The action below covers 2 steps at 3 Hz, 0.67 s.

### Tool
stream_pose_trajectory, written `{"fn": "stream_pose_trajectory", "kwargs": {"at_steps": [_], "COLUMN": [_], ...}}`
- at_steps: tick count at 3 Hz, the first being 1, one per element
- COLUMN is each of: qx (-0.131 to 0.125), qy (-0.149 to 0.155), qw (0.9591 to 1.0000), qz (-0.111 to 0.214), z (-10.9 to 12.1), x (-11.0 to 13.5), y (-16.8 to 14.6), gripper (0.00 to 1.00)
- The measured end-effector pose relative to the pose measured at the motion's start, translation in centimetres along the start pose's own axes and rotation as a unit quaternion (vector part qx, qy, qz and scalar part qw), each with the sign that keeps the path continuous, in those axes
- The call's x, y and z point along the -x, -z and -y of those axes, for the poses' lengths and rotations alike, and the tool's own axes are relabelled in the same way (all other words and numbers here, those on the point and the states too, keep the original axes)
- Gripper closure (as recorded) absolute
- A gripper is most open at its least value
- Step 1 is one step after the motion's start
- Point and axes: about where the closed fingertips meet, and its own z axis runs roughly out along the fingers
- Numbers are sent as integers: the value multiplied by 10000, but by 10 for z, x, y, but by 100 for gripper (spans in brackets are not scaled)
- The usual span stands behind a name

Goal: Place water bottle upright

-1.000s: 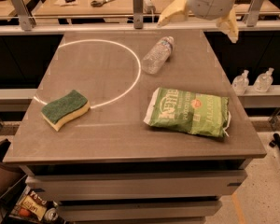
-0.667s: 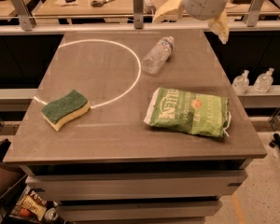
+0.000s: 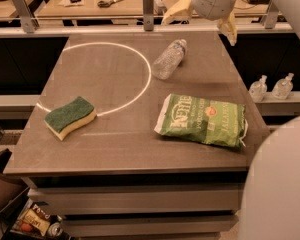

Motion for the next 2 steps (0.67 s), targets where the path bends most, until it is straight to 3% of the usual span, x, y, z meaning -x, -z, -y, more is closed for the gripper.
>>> {"fn": "stream_pose_trajectory", "kwargs": {"at_steps": [2], "qx": [-1], "qy": [203], "qw": [9984], "qz": [-537], "z": [-11], "x": [14], "y": [-38], "gripper": [0]}}
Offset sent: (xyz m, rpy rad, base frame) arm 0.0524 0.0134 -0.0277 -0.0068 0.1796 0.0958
